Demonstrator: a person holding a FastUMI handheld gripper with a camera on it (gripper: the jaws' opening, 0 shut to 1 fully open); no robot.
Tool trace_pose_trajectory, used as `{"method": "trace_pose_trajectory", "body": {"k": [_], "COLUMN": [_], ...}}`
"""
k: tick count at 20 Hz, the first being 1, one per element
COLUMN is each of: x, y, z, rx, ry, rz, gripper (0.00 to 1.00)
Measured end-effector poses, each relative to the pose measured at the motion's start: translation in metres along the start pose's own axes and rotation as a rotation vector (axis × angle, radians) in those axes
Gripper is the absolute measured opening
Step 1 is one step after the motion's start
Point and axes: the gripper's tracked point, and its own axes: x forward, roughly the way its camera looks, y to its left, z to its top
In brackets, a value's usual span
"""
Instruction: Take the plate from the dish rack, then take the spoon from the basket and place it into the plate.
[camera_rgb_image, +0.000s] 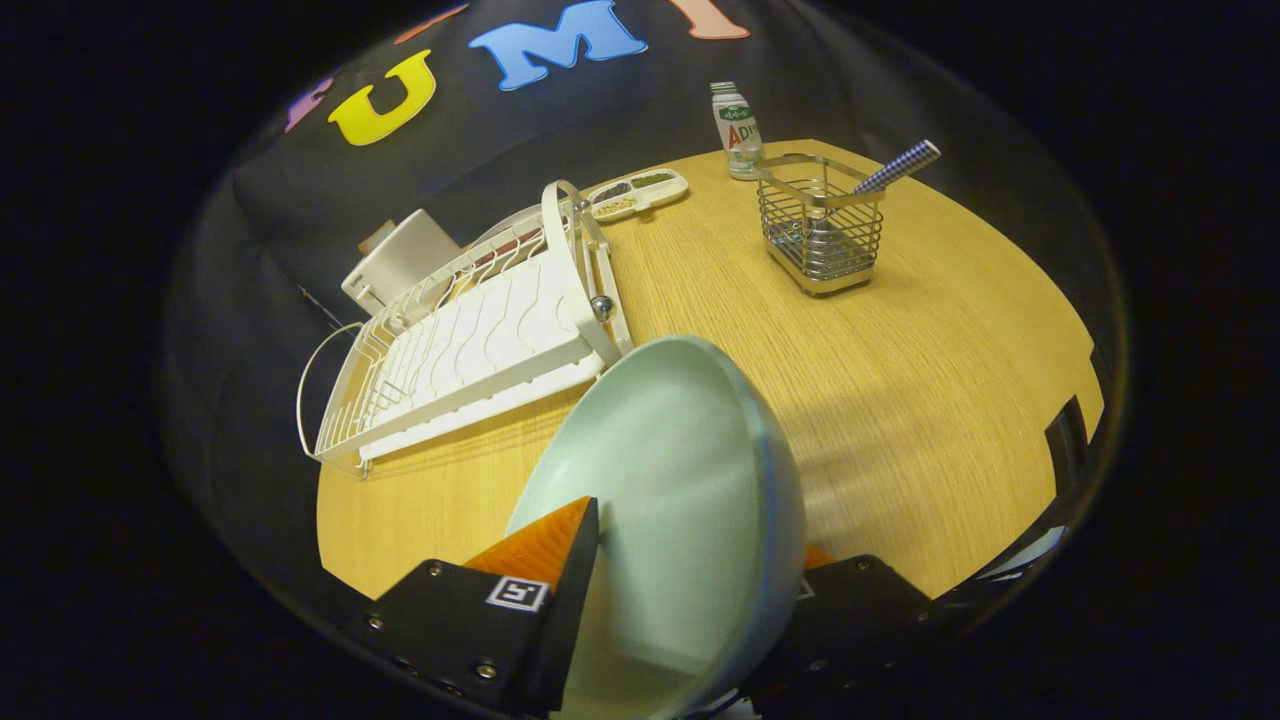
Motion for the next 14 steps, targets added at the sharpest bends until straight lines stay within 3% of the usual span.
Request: {"method": "trace_pose_trajectory", "body": {"k": [5,14], "x": [-0.002,-0.025], "y": [-0.014,-0.017], "z": [0.002,0.038], "rx": [0.009,-0.011], "ry": [-0.029,-0.174], "rz": [-0.053,-0.106], "gripper": [0.75,0.76]}}
